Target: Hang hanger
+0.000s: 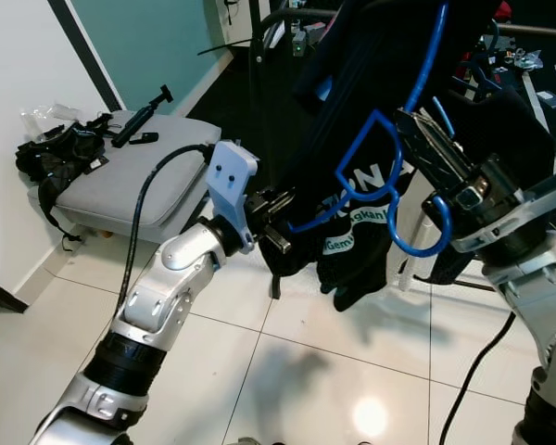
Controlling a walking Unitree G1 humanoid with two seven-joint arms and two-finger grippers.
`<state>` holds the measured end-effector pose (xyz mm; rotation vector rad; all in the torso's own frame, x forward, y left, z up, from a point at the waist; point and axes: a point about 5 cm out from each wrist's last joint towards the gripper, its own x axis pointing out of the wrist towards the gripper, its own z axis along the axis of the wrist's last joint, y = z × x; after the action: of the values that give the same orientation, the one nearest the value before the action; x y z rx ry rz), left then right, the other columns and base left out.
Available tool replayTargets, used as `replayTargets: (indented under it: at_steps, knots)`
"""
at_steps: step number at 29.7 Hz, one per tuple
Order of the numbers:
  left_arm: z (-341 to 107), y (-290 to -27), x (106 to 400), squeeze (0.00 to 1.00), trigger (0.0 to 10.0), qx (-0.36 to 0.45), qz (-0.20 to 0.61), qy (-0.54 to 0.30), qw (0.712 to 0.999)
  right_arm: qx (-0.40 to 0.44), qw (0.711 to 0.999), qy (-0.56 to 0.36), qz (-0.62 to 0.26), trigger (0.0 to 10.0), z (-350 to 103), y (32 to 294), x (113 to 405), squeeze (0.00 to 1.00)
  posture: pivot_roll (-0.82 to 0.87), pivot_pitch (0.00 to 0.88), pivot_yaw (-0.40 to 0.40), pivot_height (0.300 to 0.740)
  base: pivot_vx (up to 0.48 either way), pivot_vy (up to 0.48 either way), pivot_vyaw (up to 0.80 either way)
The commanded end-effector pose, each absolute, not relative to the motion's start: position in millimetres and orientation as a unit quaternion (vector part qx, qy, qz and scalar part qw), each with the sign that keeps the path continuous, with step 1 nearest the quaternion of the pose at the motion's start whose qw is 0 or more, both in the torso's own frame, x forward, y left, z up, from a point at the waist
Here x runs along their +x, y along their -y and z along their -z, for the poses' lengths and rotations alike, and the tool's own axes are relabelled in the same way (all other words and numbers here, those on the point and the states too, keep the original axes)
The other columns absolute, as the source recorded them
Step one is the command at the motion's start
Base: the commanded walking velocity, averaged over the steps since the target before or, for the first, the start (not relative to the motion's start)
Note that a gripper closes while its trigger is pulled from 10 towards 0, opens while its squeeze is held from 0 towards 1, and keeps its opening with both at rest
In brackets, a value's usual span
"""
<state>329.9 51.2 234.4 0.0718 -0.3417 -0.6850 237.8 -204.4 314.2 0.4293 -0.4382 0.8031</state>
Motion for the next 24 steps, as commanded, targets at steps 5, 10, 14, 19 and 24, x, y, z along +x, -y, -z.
replayTargets:
  at_steps: [5, 10, 14, 19, 24]
  knots:
    - [-239.3, -50.2, 327.0, 0.0, 1.5, 0.072, 0.34, 0.189, 0.919, 0.2, 0.894, 0.158, -0.368, 0.0, -295.1, 191.3, 248.0, 0.0, -0.11, 0.219, 0.105, 0.74, 0.0, 0.0, 0.0]
    - [-242.3, -41.1, 321.0, 0.0, 10.0, 0.084, 0.366, 0.204, 0.904, 0.204, 0.896, 0.139, -0.369, 0.0, -286.3, 182.5, 250.9, 0.0, -0.11, 0.219, 0.107, 0.74, 0.0, 0.0, 0.0]
    - [-241.3, -39.1, 318.9, 1.0, 10.0, 0.07, 0.377, 0.204, 0.901, 0.205, 0.896, 0.139, -0.369, 0.0, -286.5, 181.5, 251.2, 0.0, -0.11, 0.219, 0.108, 0.74, 0.0, 0.0, 0.0]
    - [-240.0, -38.0, 318.5, 0.0, 10.0, 0.074, 0.377, 0.201, 0.901, 0.203, 0.896, 0.144, -0.368, 0.0, -288.6, 182.8, 250.7, 0.0, -0.12, 0.22, 0.106, 0.74, 0.0, 0.0, 0.0]
    - [-239.4, -37.9, 318.7, 0.0, 10.0, 0.075, 0.375, 0.2, 0.902, 0.201, 0.896, 0.147, -0.366, 0.0, -289.0, 183.2, 250.5, 0.0, -0.12, 0.22, 0.106, 0.74, 0.0, 0.0, 0.0]
